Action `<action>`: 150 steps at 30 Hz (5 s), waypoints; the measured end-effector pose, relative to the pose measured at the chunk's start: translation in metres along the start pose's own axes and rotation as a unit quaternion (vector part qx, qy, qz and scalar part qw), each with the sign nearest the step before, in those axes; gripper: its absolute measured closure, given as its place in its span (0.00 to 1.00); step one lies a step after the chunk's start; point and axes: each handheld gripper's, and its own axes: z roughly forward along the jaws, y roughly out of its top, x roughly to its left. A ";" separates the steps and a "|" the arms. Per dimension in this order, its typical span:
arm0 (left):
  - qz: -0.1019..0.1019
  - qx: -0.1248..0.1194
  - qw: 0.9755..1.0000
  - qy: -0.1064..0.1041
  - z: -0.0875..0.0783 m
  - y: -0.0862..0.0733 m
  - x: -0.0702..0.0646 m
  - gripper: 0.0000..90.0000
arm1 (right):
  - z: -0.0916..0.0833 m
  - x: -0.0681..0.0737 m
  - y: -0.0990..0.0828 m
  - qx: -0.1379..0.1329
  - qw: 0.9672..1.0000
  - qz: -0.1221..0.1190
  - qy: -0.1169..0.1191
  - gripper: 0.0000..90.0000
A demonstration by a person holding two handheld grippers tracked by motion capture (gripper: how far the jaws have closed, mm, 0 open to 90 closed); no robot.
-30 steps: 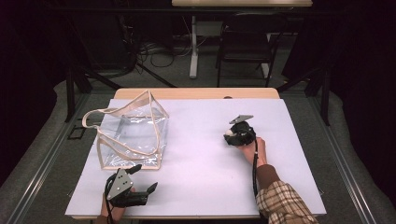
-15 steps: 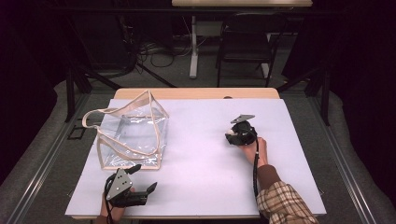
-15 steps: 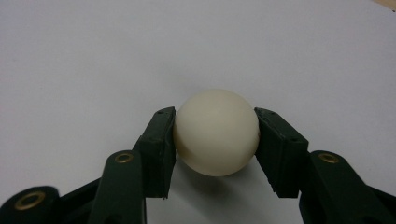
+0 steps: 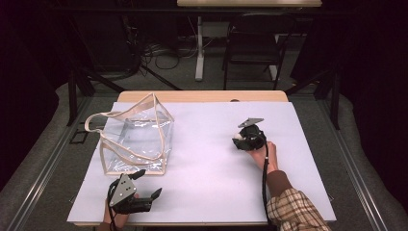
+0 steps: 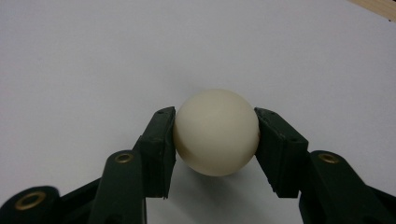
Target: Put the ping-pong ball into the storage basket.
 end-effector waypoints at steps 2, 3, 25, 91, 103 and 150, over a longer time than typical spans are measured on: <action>-0.001 -0.001 1.000 0.000 0.000 0.000 0.000 0.18 | -0.003 0.001 0.001 -0.001 1.000 -0.004 -0.001 0.56; -0.001 -0.001 1.000 0.000 0.000 0.000 0.000 0.18 | -0.003 0.001 0.001 -0.001 1.000 -0.004 -0.001 0.56; -0.002 0.000 1.000 0.000 0.000 0.000 0.000 0.18 | -0.032 0.000 0.015 -0.012 1.000 -0.019 0.005 0.56; -0.002 -0.007 1.000 0.004 -0.002 0.000 -0.001 0.18 | -0.090 0.019 0.059 -0.047 0.997 -0.063 0.015 0.57; -0.002 -0.007 1.000 0.003 -0.002 0.000 0.000 0.18 | -0.098 0.020 0.064 -0.052 0.996 -0.068 0.014 0.57; 0.000 -0.008 1.000 0.002 -0.001 0.000 -0.001 0.18 | -0.110 0.042 0.097 -0.064 0.993 -0.097 0.029 0.57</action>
